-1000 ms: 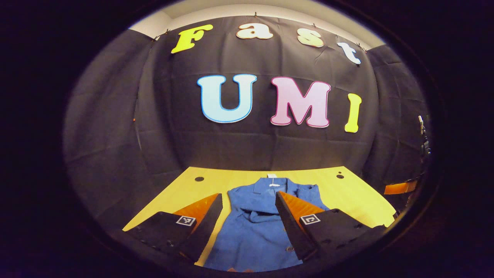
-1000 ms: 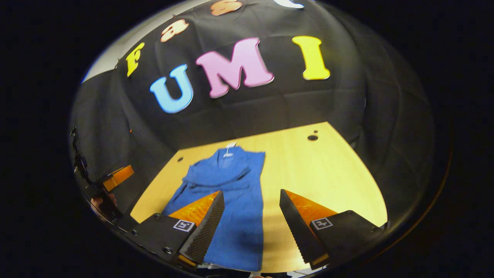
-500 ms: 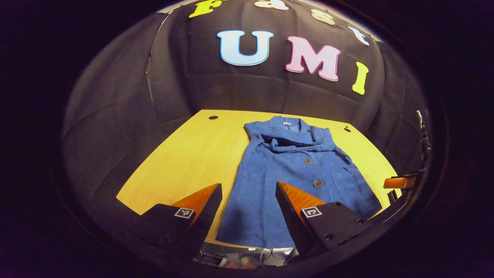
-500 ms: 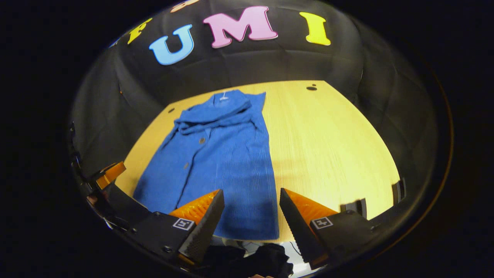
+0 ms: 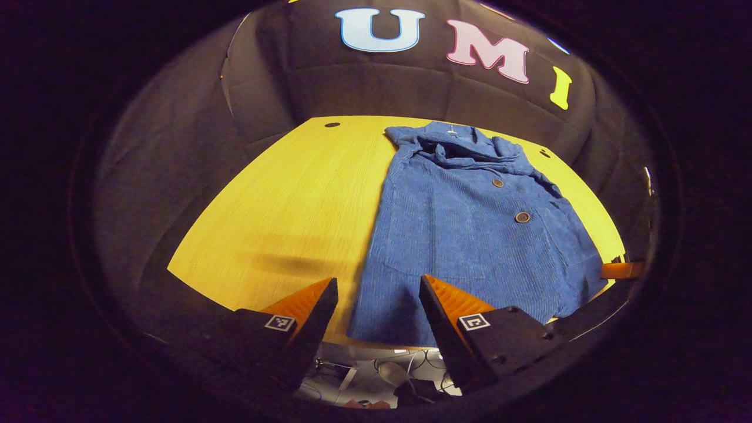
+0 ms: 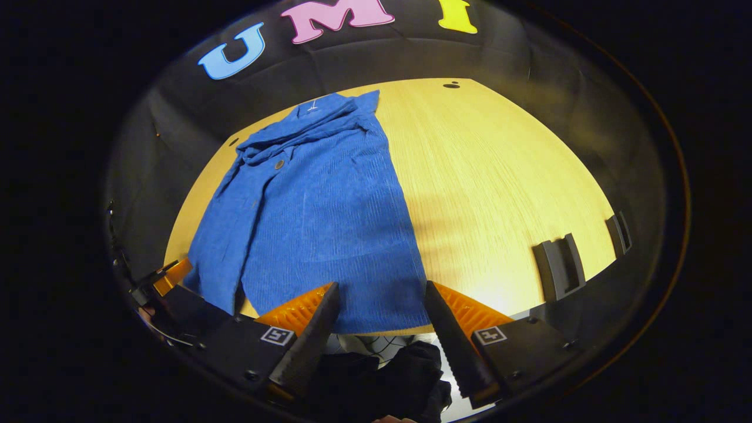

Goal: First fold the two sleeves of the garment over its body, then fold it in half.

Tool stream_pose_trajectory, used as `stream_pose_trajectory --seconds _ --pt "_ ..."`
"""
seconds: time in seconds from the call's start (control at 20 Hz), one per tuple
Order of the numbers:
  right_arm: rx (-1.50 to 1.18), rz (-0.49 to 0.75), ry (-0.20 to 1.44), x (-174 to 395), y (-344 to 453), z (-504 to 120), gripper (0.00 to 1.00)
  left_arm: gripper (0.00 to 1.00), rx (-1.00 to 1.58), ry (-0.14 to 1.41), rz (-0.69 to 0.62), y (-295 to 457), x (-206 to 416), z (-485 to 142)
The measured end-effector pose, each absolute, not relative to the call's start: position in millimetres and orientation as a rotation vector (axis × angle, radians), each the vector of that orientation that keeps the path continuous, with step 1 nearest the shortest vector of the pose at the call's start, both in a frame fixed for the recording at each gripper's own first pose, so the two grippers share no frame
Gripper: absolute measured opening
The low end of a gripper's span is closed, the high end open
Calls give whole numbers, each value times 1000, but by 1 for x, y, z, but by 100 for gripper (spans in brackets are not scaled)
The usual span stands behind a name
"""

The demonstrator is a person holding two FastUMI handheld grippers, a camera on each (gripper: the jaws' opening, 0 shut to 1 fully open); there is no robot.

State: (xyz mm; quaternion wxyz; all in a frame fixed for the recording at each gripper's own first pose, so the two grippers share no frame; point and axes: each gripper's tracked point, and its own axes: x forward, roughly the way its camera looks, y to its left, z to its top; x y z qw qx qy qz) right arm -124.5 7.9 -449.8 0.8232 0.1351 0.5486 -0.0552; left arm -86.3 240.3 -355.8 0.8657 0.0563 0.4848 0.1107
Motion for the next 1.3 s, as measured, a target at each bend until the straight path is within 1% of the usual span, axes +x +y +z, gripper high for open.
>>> stream_pose_trajectory --seconds 0.25,0.6,0.75,0.9,1.05,1.1,1.15,1.2,1.25,1.3 --pt "259 -103 1189 -128 12 -461 95 83 93 1055 199 239 -95 -369" --pt "222 -85 1199 -124 12 -467 95 84 162 1063 169 239 -91 -379" --pt "211 -98 1194 -122 6 -469 95 86 174 1060 179 247 -89 -377" --pt "202 -117 1182 -117 0 -467 95 86 228 1035 213 257 -84 -371" --pt "194 -149 1147 -111 -12 -465 95 86 228 1029 200 254 -81 -370" --pt "197 -153 1166 -114 -14 -470 95 86 221 1044 199 258 -81 -375" --pt "208 -155 1206 -122 -14 -475 95 82 197 1073 198 257 -86 -381" --pt "200 -155 1174 -112 -17 -469 95 86 177 1041 188 255 -79 -377" --pt "196 -154 1177 -112 -17 -476 95 86 156 1069 190 255 -80 -380" --pt "185 -142 1201 -118 -15 -475 95 84 152 1056 186 255 -79 -380"
